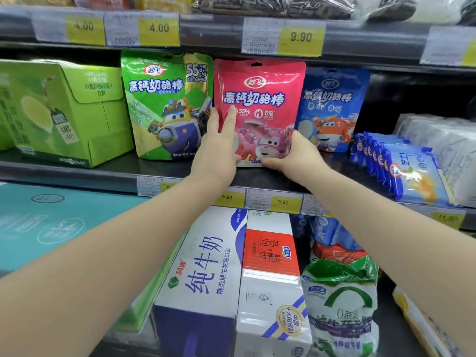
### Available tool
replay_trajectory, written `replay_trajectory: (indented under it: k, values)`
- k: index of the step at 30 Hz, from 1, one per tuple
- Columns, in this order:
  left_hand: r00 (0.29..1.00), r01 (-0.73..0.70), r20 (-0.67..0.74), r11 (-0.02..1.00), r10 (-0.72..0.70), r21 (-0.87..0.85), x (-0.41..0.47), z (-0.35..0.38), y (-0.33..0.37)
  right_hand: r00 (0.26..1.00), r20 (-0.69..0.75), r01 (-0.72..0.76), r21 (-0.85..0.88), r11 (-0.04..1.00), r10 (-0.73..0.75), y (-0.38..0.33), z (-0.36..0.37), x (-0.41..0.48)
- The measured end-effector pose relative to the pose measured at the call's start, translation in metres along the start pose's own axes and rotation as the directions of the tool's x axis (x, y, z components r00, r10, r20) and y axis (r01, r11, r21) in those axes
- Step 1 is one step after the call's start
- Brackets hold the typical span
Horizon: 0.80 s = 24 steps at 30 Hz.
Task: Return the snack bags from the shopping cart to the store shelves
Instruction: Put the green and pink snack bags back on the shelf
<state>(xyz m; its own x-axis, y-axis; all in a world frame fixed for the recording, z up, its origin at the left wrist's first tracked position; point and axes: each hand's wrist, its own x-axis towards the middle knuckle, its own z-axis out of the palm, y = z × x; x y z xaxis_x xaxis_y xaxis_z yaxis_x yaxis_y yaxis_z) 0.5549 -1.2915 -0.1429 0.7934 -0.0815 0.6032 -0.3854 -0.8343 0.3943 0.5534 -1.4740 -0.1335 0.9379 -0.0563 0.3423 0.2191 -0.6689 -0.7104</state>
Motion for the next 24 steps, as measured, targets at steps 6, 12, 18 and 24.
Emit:
replay_trajectory:
  k: [6,12,18,24]
  values:
    - [1.000,0.008,-0.022,0.998,-0.006,0.069,0.004,0.002,0.002,1.000,0.004,-0.008,-0.053,0.999,0.008,0.005,0.002,0.013]
    - [0.999,-0.034,0.003,0.999,0.034,0.039,0.004,-0.011,-0.017,1.000,0.003,0.001,-0.081,0.997,-0.001,0.012,0.000,0.018]
    - [0.999,0.000,0.052,0.963,-0.015,0.271,-0.003,-0.024,-0.030,1.000,0.015,0.015,-0.058,0.998,-0.015,0.015,-0.002,0.016]
    - [0.979,0.200,-0.103,0.909,-0.174,0.365,-0.005,-0.029,-0.042,0.998,0.043,0.039,-0.005,0.999,-0.038,0.014,-0.004,0.008]
